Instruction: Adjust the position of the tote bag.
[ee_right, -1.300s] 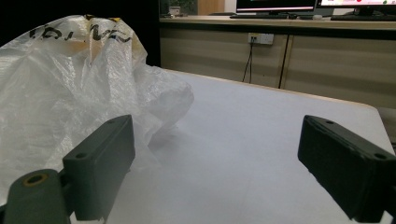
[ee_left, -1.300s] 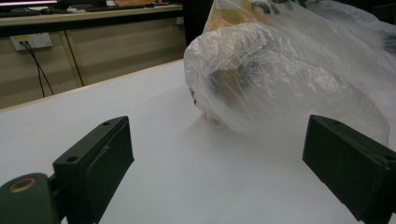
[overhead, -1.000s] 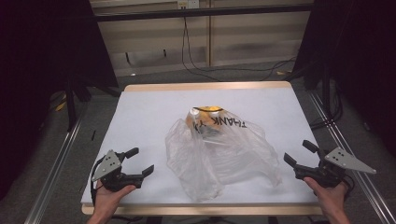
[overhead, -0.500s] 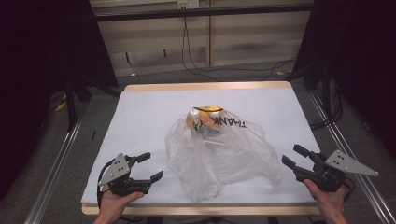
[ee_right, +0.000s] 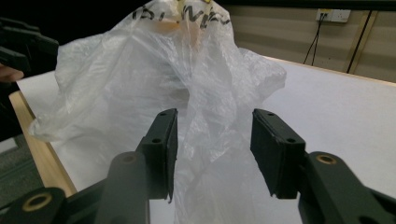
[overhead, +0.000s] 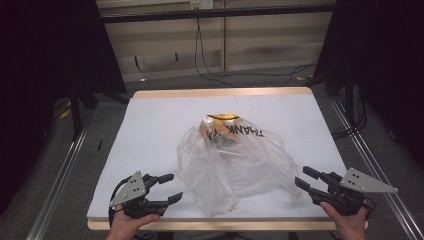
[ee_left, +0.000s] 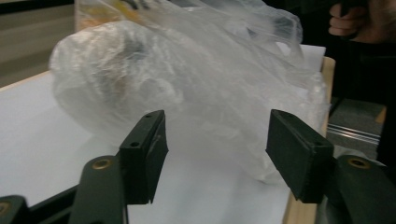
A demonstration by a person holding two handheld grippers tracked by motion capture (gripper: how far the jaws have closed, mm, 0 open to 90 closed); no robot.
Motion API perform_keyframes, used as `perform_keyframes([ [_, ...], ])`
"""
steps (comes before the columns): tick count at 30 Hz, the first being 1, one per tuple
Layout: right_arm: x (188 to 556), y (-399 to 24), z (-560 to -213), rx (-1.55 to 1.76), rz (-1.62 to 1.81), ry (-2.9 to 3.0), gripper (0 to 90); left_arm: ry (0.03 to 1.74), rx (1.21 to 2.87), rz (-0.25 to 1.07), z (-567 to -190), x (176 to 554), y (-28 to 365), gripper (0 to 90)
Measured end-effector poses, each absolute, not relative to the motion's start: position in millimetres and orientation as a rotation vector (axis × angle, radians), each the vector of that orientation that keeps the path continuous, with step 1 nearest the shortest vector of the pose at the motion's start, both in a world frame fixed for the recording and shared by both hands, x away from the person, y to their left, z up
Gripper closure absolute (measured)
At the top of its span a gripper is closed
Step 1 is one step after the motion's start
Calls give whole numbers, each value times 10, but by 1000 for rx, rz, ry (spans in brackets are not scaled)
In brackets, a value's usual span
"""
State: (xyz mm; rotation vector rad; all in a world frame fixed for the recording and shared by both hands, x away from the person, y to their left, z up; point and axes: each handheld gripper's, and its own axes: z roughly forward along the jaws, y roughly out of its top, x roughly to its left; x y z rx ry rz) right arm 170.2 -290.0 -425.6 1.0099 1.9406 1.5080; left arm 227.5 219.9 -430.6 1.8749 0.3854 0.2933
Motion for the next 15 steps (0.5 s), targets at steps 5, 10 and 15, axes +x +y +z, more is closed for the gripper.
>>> perform_keyframes([
  [5, 1673, -2880, -4310, 1031, 1475, 1973, 450, 339, 1886, 254, -4292, 2260, 2108, 417],
  [10, 1610, -2877, -4340, 1051, 1462, 2010, 437, 343, 1875, 215, -4290, 2275, 2052, 430],
  [15, 1591, -2831, -4397, 1041, 1411, 2095, 404, 326, 1895, 220, -4299, 2272, 1988, 430],
])
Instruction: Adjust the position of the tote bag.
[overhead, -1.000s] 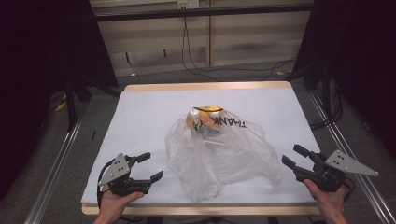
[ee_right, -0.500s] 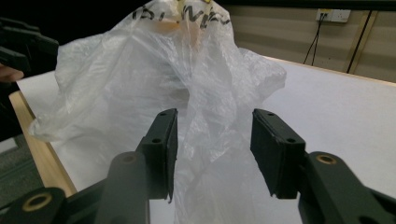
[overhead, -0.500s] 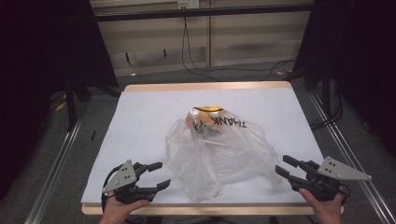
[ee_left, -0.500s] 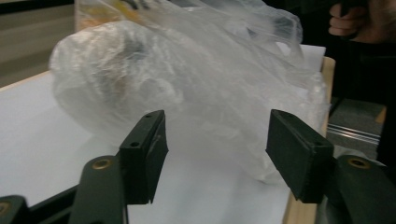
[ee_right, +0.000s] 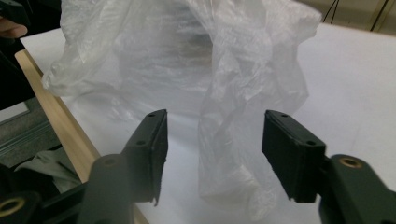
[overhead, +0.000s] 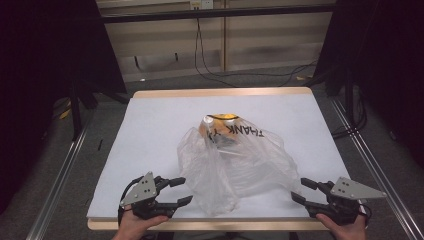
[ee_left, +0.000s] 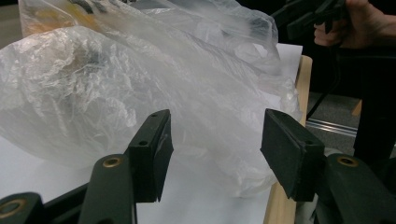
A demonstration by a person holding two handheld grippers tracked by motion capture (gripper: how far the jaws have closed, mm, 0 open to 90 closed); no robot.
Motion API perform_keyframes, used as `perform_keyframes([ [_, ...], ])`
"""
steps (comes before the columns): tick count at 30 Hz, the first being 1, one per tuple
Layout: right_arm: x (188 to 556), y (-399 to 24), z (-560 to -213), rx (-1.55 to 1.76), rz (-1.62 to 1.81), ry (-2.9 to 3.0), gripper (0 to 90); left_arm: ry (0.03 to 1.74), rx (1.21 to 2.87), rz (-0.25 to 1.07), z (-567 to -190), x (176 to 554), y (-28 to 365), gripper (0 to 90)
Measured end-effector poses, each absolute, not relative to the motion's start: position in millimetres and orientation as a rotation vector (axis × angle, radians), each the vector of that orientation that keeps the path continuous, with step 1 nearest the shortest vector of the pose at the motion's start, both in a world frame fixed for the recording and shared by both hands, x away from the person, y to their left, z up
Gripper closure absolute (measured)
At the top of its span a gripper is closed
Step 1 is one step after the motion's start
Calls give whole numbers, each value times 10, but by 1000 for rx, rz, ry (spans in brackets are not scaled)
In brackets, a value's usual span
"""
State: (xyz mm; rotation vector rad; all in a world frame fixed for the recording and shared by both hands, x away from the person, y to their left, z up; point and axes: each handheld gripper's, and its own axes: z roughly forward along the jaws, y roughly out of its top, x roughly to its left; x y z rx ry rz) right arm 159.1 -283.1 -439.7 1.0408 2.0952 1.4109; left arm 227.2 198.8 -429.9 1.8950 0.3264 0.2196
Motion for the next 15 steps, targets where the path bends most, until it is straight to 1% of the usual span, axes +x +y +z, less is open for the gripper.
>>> perform_keyframes([
  [4, 1629, -2805, -4430, 1054, 1394, 2149, 387, 307, 1909, 208, -4310, 2248, 1911, 429],
  [8, 1658, -2810, -4444, 1073, 1382, 2164, 390, 274, 1917, 189, -4290, 2231, 1804, 429],
  [11, 1685, -2794, -4454, 1068, 1374, 2197, 410, 234, 1905, 185, -4245, 2185, 1689, 429],
  [13, 1698, -2788, -4458, 1056, 1379, 2211, 460, 191, 1929, 169, -4235, 2177, 1591, 430],
  [14, 1704, -2784, -4462, 1057, 1372, 2217, 462, 172, 1946, 164, -4239, 2172, 1517, 432],
  [15, 1708, -2784, -4464, 1059, 1370, 2224, 488, 154, 1946, 151, -4252, 2177, 1476, 443],
])
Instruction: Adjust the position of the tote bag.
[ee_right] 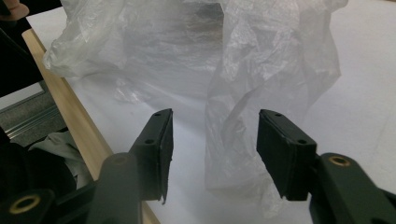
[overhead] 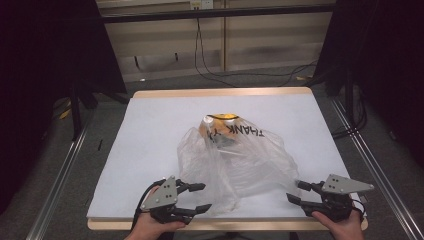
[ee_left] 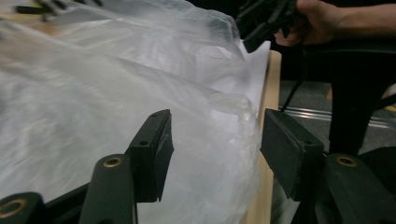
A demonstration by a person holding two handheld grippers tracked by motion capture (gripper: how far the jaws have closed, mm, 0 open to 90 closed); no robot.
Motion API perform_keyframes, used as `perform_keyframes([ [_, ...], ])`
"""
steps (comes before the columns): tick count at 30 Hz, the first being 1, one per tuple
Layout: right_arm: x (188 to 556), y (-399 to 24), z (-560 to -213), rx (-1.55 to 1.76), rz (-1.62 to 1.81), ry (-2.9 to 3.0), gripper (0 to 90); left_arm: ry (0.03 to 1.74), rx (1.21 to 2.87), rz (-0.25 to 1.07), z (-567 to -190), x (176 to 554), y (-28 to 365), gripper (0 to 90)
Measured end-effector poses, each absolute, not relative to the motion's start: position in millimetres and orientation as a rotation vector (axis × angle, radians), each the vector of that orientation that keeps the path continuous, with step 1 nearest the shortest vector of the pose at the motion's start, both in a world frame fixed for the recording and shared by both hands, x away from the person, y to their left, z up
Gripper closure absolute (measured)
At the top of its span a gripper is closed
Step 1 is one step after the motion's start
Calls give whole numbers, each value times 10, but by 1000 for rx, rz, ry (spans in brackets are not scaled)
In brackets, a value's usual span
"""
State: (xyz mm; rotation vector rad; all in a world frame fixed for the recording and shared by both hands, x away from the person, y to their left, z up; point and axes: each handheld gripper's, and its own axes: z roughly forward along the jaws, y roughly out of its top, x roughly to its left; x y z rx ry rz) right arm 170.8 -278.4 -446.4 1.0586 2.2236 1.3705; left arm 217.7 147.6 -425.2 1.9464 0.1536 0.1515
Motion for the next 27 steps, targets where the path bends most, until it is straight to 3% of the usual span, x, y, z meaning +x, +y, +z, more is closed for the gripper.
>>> perform_keyframes([
  [8, 1752, -2776, -4484, 1051, 1378, 2252, 528, 59, 1984, 91, -4263, 2224, 1129, 429],
  [11, 1789, -2776, -4495, 1046, 1379, 2259, 533, 27, 1999, 73, -4263, 2204, 1019, 493],
  [27, 1808, -2753, -4501, 1020, 1368, 2287, 585, 2, 2140, 112, -4541, 2197, 878, 537],
])
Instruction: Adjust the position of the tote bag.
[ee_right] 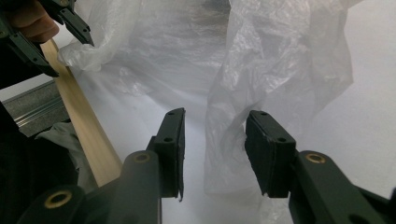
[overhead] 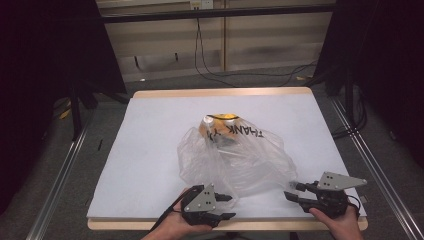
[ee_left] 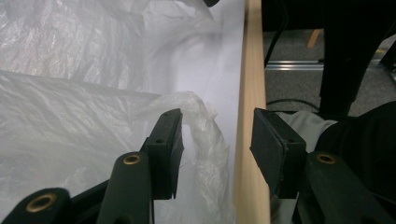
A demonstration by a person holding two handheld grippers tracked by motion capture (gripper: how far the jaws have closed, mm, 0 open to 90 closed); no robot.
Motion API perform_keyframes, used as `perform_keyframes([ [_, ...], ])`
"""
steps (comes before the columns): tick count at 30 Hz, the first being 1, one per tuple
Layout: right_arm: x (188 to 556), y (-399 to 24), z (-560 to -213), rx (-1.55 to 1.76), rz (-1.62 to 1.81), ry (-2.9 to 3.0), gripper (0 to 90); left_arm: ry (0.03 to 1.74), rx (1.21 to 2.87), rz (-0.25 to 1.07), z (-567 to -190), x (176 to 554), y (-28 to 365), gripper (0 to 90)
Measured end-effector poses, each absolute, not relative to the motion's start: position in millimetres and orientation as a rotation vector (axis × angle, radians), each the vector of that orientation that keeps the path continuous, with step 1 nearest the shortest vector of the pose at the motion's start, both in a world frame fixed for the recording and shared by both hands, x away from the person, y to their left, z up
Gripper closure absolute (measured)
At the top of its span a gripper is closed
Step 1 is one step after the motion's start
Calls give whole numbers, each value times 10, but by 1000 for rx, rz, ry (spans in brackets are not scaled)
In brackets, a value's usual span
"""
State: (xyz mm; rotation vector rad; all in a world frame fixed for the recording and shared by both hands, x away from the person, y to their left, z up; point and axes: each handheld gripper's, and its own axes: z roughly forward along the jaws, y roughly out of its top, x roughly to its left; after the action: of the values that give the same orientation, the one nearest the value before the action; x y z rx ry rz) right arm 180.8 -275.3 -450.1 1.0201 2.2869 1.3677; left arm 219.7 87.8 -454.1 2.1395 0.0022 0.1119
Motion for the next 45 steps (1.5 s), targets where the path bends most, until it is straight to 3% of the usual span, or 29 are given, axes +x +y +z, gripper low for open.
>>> perform_keyframes([
  [5, 1823, -2762, -4507, 1025, 1368, 2287, 590, 29, 2201, 110, -4633, 2233, 864, 550],
  [10, 1826, -2741, -4514, 1014, 1360, 2308, 608, 50, 2246, 83, -4692, 2286, 852, 618],
  [18, 1855, -2707, -4540, 1002, 1366, 2353, 630, 75, 2304, 84, -4798, 2330, 820, 586],
  [24, 1860, -2698, -4550, 995, 1361, 2375, 714, 70, 2313, 32, -4790, 2367, 845, 807],
  [26, 1856, -2697, -4548, 989, 1363, 2381, 741, 69, 2301, 28, -4783, 2359, 853, 829],
  [33, 1839, -2686, -4529, 954, 1374, 2382, 884, 64, 2248, -9, -4705, 2338, 905, 861],
  [45, 1780, -2700, -4450, 926, 1437, 2327, 900, 53, 2128, -52, -4533, 2291, 1043, 867],
])
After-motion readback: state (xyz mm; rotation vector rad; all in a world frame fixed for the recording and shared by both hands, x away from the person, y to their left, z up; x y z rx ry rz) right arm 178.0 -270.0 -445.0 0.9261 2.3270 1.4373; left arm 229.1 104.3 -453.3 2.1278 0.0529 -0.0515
